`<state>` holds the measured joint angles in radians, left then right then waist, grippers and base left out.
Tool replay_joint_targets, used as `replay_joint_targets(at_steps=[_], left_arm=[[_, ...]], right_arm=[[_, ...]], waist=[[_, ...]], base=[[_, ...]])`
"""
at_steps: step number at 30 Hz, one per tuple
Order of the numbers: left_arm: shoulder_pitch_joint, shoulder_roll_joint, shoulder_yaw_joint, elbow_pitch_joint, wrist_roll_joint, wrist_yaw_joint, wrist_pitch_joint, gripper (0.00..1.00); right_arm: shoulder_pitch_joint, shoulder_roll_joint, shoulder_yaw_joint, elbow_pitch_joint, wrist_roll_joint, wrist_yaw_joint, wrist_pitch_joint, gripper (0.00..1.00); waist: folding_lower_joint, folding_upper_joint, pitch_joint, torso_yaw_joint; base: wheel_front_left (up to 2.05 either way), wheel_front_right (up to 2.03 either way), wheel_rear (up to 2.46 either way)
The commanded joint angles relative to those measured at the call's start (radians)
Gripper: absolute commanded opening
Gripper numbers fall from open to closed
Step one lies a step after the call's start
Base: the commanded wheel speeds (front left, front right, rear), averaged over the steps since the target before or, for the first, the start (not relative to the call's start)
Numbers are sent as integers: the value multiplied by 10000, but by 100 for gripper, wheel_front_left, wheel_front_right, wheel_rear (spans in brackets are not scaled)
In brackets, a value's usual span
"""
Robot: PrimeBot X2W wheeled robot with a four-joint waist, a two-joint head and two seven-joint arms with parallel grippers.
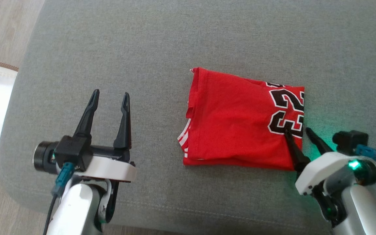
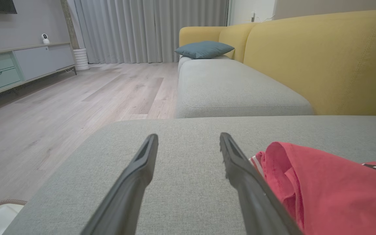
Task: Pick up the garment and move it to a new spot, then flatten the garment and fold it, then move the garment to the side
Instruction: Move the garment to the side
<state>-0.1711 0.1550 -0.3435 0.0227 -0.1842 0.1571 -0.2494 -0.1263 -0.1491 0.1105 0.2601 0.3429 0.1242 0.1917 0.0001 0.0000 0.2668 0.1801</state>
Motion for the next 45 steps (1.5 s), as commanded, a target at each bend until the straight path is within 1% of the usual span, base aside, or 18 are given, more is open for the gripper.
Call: replay_joint_targets(at_steps=[1,3,8,11,16,21,27,32,37,42,45], left_arm=[[-403,77,386,-294,127,-21,-115,100],[-420,45,399,-306,142,-28,-119,100],[-430,20,458,-388,211,-35,-121,100],[-406,29,524,-475,280,-21,-122,100],[-393,90,529,-651,442,-66,-123,100],[-553,245,472,-785,571,-197,-123,100],[-872,369,248,-807,714,-370,-55,100],[-1187,458,108,-892,805,-479,120,100],[-1474,565,-26,-975,908,-582,294,100],[-1713,598,-197,-1059,1020,-646,389,100],[-1828,629,-269,-1093,1068,-675,417,100]], right_arm=[[-282,-52,430,-86,145,65,228,48],[-308,-83,608,-38,335,65,415,0],[-412,-286,807,-194,343,65,393,0],[-440,-473,850,-449,101,65,241,0],[-407,-744,727,-1057,-170,65,-13,0],[-465,-1006,422,-1419,-199,65,-61,0],[-816,-1575,-47,-1464,-158,65,-186,0],[-1464,-1933,-334,-1342,44,65,-421,0],[-2434,-2294,-638,-1023,95,65,-609,0],[-2978,-2853,-1494,-805,160,65,-797,0],[-3226,-3042,-2056,-729,194,65,-832,0]], waist=[[-1,0,23,-3],[-1,0,44,-12],[-1,0,107,-135],[-1,0,141,-328],[-1,0,250,-1159],[-1,0,410,-2260],[-1,0,585,-3385],[-1,0,939,-3995],[-1,0,1313,-4291],[-1,0,1580,-4394],[-1,0,1711,-4449]], base=[[0,0,0],[0,0,0],[0,0,0],[0,0,0],[0,0,0],[0,0,0],[0,0,0],[0,0,0],[0,0,0],[0,0,0],[0,0,0]])
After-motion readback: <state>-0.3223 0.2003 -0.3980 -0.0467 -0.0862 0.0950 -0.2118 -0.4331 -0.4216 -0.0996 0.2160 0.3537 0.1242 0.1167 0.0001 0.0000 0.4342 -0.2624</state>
